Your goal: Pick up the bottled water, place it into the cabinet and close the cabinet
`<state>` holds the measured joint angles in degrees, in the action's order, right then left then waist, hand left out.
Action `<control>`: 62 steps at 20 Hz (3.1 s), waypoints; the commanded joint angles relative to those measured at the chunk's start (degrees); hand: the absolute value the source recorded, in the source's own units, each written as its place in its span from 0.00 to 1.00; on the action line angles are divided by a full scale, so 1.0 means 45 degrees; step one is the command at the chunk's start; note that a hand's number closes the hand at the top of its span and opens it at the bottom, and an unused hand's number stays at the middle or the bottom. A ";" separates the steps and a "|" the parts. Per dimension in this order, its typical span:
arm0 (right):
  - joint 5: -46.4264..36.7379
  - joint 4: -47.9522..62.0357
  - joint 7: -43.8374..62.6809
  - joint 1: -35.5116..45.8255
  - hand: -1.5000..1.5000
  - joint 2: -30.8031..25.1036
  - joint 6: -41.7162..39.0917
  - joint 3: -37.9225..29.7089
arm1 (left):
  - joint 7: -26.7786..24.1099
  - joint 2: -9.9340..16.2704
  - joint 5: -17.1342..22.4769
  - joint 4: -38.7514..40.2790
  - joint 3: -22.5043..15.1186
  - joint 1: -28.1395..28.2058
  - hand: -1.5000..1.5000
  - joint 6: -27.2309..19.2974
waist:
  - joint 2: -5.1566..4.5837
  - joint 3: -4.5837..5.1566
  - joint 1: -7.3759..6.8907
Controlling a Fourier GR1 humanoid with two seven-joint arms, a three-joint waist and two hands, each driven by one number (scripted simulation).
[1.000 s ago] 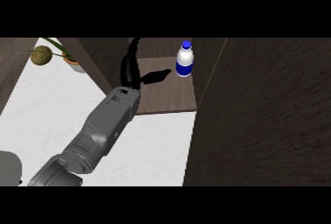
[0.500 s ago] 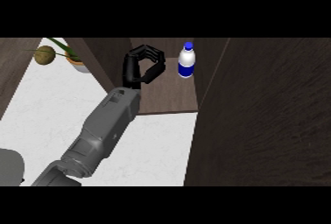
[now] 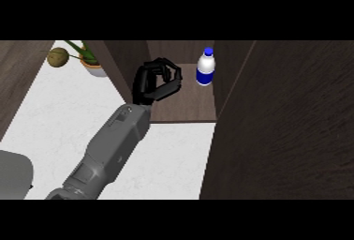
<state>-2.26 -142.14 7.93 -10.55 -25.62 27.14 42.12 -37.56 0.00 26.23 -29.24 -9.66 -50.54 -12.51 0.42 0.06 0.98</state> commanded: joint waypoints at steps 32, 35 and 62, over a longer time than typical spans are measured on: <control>-0.0037 -0.1319 0.4884 0.4244 1.00 0.0566 -0.1599 0.1894 | 0.1982 0.4978 0.1152 -1.9101 -0.2915 1.6671 1.00 0.1163 | -0.0011 0.0036 -0.0586; -0.0405 -0.0136 0.4894 0.4971 1.00 0.1919 -0.1112 0.2206 | 0.1599 0.5252 0.1076 -1.9931 -0.2903 1.7891 1.00 0.1200 | 0.0009 0.0030 -0.0644; 0.2614 1.2343 0.3220 1.3368 1.00 0.5683 -0.3538 -0.5232 | 0.0063 0.7094 0.4425 -2.0554 0.1912 2.2385 1.00 0.6058 | -0.0172 -0.0011 -0.0716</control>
<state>8.16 -97.50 28.25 46.25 -0.79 12.89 20.06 -38.40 30.86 43.07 -120.63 -3.72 48.84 12.69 -0.10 -0.02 -1.67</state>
